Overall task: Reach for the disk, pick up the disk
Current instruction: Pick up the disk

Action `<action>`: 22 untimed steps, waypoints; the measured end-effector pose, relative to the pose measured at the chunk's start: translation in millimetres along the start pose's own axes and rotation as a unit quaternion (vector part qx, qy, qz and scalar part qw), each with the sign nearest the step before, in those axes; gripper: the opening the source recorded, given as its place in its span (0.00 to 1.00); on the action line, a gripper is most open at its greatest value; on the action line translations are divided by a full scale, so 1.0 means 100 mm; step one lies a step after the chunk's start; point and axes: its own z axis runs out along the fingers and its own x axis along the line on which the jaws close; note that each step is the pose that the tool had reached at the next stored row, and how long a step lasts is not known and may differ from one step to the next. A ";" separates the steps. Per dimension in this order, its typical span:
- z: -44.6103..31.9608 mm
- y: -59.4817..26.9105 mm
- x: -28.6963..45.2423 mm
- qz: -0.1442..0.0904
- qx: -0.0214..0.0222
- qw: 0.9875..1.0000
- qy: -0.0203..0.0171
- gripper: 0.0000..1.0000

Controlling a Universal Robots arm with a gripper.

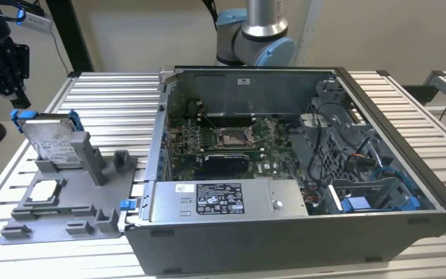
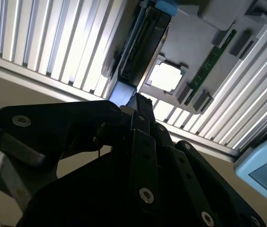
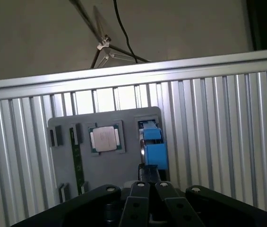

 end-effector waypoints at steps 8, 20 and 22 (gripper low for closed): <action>0.000 0.000 0.000 0.000 0.000 1.000 0.000 1.00; 0.058 0.002 -0.001 -0.004 0.000 1.000 -0.003 1.00; 0.084 0.005 -0.001 -0.008 0.000 1.000 -0.005 1.00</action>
